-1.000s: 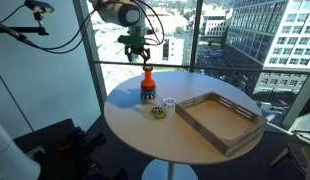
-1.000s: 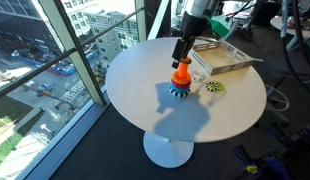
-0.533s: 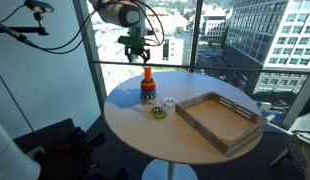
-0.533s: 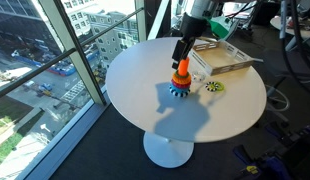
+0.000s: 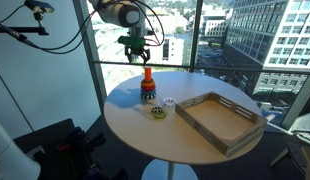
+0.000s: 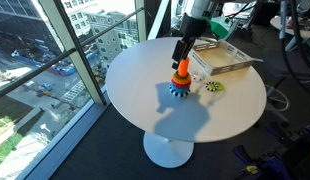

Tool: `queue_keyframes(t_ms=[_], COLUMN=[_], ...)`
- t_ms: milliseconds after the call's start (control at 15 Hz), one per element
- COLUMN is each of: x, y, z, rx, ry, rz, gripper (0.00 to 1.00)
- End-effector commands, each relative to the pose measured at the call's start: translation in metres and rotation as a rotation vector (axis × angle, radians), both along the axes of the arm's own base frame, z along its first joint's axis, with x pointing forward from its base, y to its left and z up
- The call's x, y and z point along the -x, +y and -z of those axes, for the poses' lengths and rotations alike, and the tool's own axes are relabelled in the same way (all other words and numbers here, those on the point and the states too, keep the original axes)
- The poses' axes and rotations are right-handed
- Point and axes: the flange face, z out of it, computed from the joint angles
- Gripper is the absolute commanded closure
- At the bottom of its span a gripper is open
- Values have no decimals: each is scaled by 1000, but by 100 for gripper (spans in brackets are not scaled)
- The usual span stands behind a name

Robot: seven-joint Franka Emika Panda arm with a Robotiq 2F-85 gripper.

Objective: Put the green object around the block

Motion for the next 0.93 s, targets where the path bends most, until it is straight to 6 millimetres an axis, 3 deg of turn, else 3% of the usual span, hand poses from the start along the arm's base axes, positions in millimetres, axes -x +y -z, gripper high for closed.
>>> queue_keyframes(t_ms=[0,867], x=[0,-1], y=[0,-2], z=[-1,2], rx=[0,31], ry=[1,-2], rz=[0,36], gripper=[0,0])
